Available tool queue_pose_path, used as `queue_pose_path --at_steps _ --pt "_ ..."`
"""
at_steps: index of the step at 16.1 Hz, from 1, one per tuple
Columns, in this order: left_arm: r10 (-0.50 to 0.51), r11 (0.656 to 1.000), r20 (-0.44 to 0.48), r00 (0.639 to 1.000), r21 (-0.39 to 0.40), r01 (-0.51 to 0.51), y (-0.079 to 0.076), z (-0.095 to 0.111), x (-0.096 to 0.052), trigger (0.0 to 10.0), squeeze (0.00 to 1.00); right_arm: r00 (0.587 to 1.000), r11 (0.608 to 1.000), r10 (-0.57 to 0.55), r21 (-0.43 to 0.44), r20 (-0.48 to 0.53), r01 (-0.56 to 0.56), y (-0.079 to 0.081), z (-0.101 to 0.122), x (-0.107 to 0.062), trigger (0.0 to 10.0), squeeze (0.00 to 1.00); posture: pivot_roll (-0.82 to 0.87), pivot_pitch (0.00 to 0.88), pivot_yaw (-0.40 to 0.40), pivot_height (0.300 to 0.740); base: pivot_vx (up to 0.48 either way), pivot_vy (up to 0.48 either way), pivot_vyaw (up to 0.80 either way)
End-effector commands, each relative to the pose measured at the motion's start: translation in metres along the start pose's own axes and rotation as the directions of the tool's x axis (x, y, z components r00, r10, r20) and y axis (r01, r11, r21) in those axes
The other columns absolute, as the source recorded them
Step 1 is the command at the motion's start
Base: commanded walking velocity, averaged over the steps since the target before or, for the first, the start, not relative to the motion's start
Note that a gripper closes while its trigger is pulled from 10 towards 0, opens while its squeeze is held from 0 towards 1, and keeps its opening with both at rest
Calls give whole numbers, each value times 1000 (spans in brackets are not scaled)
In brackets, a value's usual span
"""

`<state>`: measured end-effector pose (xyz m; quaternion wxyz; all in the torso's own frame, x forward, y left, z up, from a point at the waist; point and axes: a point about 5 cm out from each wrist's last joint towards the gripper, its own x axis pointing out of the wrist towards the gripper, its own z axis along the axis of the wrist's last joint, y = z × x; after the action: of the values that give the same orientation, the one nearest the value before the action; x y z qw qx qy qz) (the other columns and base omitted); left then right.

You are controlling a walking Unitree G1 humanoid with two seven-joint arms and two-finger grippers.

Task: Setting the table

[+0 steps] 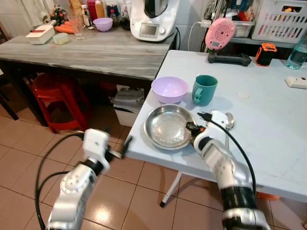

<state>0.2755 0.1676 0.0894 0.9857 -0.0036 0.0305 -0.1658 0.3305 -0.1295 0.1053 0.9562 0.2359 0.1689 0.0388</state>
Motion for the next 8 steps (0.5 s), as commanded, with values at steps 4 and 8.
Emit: queue_pose_path --at_steps 4,8 --pt "84 995 2 996 -50 -84 7 -4 7 10000 0 989 995 19 -102 149 -4 12 15 -23 4784 0 3 0 33 740 0 0 0" --pt "92 992 18 996 -86 -91 2 -1 18 10000 0 958 978 17 -204 287 44 7 16 -52 10000 0 -14 0 41 740 0 0 0"
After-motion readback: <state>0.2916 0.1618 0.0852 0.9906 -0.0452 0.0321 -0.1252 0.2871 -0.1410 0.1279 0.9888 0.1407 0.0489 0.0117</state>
